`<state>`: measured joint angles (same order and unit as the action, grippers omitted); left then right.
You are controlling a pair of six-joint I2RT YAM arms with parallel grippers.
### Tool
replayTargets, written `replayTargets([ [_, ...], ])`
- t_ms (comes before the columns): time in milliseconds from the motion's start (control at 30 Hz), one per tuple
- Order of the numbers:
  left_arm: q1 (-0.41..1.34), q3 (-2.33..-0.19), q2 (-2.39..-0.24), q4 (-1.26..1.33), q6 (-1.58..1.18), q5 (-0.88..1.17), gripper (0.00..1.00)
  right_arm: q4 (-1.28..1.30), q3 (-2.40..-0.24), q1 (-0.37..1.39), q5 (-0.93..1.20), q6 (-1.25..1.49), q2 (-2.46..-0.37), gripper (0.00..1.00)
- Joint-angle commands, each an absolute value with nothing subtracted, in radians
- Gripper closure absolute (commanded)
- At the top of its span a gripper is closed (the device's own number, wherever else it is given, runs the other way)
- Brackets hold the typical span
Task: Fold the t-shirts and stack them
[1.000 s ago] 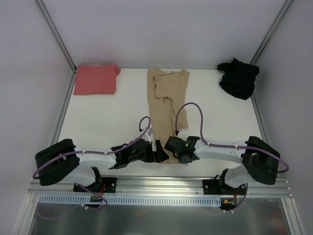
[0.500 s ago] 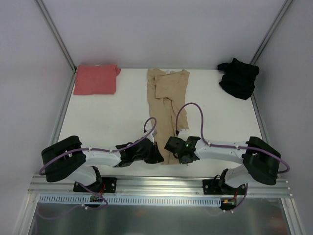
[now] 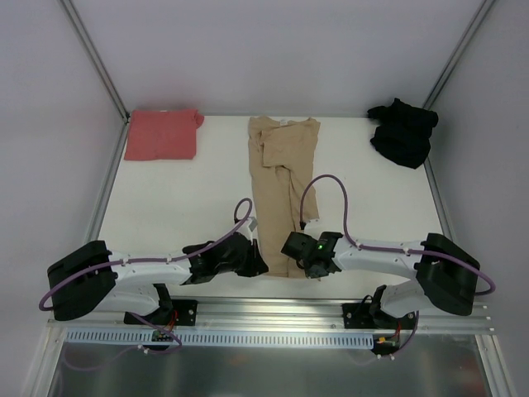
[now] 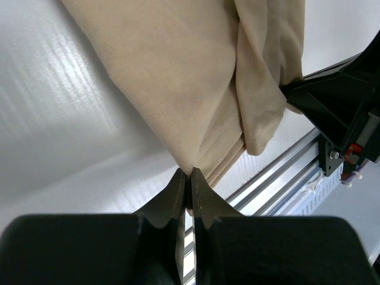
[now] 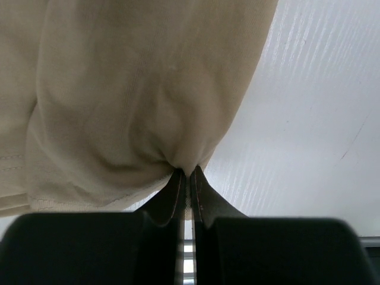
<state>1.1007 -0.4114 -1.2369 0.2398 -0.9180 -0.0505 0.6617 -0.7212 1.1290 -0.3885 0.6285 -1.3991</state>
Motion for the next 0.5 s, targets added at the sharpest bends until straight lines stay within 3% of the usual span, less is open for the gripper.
replayTargets([
  [0,1.112,-0.388,-1.197,0.17,-0.891,-0.097,1.0,0.716,-0.703,1.123,-0.422,0.647,-1.373,1.0],
  [467,1.112,-0.347,-1.201,0.19,-0.908,-0.098,1.0,0.739,-0.703,1.118,-0.429,0.644,-1.364,1.0],
])
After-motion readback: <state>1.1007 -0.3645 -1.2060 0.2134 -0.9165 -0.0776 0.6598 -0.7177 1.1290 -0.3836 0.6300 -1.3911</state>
